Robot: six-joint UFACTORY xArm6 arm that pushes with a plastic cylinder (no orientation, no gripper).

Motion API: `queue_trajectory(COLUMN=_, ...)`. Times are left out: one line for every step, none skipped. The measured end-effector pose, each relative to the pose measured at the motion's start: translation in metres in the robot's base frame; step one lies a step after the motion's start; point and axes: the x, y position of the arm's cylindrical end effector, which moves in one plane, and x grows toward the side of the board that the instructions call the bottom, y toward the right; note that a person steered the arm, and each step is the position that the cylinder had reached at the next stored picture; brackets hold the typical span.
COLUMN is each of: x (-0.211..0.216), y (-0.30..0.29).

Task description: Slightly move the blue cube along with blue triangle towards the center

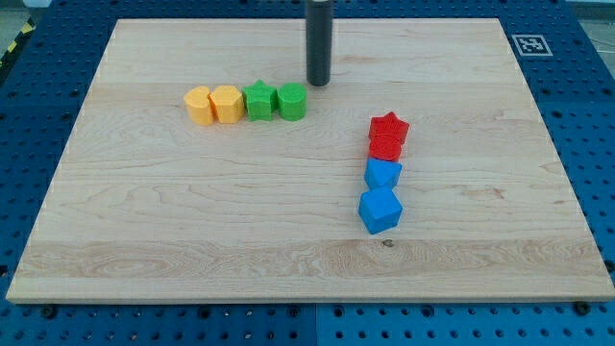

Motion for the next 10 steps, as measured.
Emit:
queue_trajectory(x=0.006, y=0.008)
queue_trajectory(x=0.014, y=0.01)
queue_trajectory(x=0.015, y=0.048)
queue_trajectory(x=0.015, y=0.101)
queue_trajectory(x=0.025, y=0.165)
queue_trajectory(x=0.074, y=0.202)
queue_trajectory(x=0.145, y=0.211)
queue_trajectory(x=0.24, y=0.211)
queue_trajectory(x=0.294, y=0.206)
queue_trajectory(x=0.295, y=0.171)
